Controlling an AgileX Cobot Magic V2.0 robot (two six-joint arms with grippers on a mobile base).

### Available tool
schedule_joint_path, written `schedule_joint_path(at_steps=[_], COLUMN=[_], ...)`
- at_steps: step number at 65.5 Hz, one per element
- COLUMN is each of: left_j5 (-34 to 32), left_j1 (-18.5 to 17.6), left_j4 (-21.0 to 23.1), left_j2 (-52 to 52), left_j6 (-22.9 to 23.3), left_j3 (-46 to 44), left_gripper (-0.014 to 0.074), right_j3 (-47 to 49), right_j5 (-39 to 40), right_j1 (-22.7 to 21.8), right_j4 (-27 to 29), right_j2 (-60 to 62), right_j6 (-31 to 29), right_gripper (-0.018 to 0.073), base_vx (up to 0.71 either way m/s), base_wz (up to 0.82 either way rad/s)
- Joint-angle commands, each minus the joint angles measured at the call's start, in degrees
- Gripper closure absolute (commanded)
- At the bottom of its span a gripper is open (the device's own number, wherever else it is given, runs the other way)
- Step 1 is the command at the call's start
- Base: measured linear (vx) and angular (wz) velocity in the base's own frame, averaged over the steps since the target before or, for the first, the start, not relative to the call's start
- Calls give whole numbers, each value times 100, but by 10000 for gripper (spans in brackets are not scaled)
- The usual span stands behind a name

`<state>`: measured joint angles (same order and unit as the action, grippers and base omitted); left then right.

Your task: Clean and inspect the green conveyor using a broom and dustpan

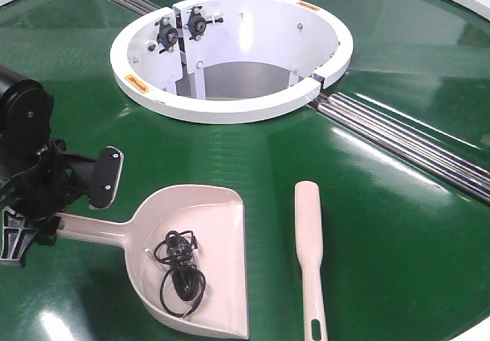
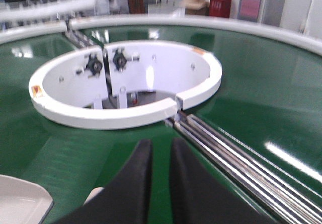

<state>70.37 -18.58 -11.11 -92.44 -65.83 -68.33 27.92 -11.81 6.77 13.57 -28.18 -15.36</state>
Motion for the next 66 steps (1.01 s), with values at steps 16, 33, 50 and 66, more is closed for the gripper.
schedule_joint_path(at_steps=[16,33,50,66], left_j5=[87,87,87,87], left_j1=[-53,-53,-53,-53], left_j4=[112,112,112,112], left_j2=[194,194,194,194], left_j6=[12,12,12,12], left_j3=[-157,-157,-157,-157], left_gripper=[620,620,619,619], right_j3=[-457,-457,-457,-457], right_j5=[82,74,74,74], right_j1=[-14,-14,-14,-14], right_j4=[-24,-13,1,1], right_j2=[1062,1056,1056,1056], right_j6=[9,9,9,9], right_gripper=[569,569,569,569], base_vx=[0,0,0,0], base_wz=[0,0,0,0])
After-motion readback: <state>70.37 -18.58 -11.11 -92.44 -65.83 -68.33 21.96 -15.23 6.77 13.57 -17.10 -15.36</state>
